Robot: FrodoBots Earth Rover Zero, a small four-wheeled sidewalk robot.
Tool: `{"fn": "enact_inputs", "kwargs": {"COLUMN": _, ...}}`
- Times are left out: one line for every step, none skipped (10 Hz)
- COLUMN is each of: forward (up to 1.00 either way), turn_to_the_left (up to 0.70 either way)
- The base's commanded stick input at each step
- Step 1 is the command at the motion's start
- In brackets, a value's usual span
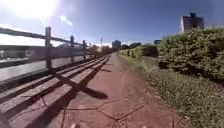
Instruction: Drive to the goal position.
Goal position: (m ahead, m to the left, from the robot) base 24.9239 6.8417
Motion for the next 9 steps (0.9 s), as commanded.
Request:
{"fn": "enact_inputs", "kwargs": {"forward": 0.85, "turn_to_the_left": 0.00}}
{"fn": "enact_inputs", "kwargs": {"forward": 0.85, "turn_to_the_left": 0.00}}
{"fn": "enact_inputs", "kwargs": {"forward": 0.85, "turn_to_the_left": 0.00}}
{"fn": "enact_inputs", "kwargs": {"forward": 0.85, "turn_to_the_left": 0.00}}
{"fn": "enact_inputs", "kwargs": {"forward": 0.85, "turn_to_the_left": 0.00}}
{"fn": "enact_inputs", "kwargs": {"forward": 0.85, "turn_to_the_left": 0.00}}
{"fn": "enact_inputs", "kwargs": {"forward": 0.85, "turn_to_the_left": 0.00}}
{"fn": "enact_inputs", "kwargs": {"forward": 0.85, "turn_to_the_left": 0.00}}
{"fn": "enact_inputs", "kwargs": {"forward": 0.85, "turn_to_the_left": 0.00}}
